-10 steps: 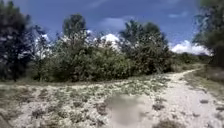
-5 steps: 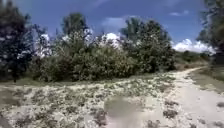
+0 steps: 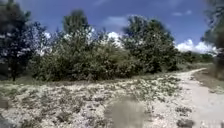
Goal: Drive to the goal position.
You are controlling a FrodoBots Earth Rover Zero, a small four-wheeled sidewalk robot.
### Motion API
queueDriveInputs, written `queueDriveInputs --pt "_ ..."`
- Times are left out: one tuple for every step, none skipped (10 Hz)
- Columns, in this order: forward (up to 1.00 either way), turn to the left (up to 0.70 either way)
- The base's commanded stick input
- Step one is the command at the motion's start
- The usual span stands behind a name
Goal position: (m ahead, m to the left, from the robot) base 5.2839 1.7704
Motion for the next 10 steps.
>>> queueDriveInputs --pt "0.5 0.0" --pt "0.5 0.0" --pt "0.5 0.0" --pt "0.5 0.0" --pt "0.5 0.0" --pt "0.5 0.26" --pt "0.5 0.5" --pt "0.5 0.5" --pt "0.5 0.5" --pt "0.5 0.5"
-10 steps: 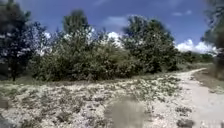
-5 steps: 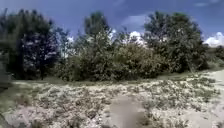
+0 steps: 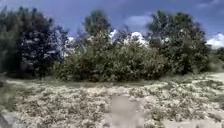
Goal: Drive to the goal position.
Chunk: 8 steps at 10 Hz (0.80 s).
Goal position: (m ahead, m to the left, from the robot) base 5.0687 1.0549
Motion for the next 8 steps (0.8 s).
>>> queueDriveInputs --pt "0.5 0.49" --pt "0.5 0.11" --pt "0.5 0.0" --pt "0.5 0.0" --pt "0.5 0.0" --pt "0.5 0.0" --pt "0.5 0.0" --pt "0.5 0.0"
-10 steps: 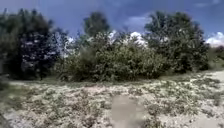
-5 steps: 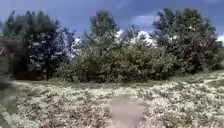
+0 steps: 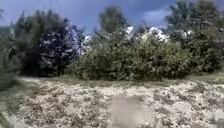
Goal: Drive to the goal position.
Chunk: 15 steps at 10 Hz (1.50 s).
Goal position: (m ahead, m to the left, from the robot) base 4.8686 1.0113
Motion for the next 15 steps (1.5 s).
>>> queueDriveInputs --pt "0.5 0.3" --pt "0.5 0.5" --pt "0.5 0.5" --pt "0.5 0.5" --pt "0.5 0.35" --pt "0.5 0.12" --pt "0.5 0.0" --pt "0.5 0.0" --pt "0.5 0.0" --pt "0.5 0.0" --pt "0.5 0.0" --pt "0.5 0.0" --pt "0.5 0.0" --pt "0.5 0.0" --pt "0.5 0.14"
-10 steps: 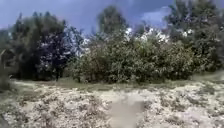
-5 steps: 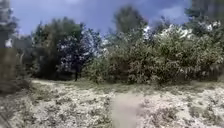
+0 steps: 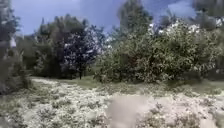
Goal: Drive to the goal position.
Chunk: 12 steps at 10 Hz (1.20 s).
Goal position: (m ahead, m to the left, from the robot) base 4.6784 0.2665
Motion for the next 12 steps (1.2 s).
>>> queueDriveInputs --pt "0.5 0.4" --pt "0.5 0.16" --pt "0.5 0.0" --pt "0.5 0.0" --pt "0.5 0.0" --pt "0.5 0.0" --pt "0.5 0.0" --pt "0.5 0.0" --pt "0.5 0.26" --pt "0.5 0.5" --pt "0.5 0.5" --pt "0.5 0.5"
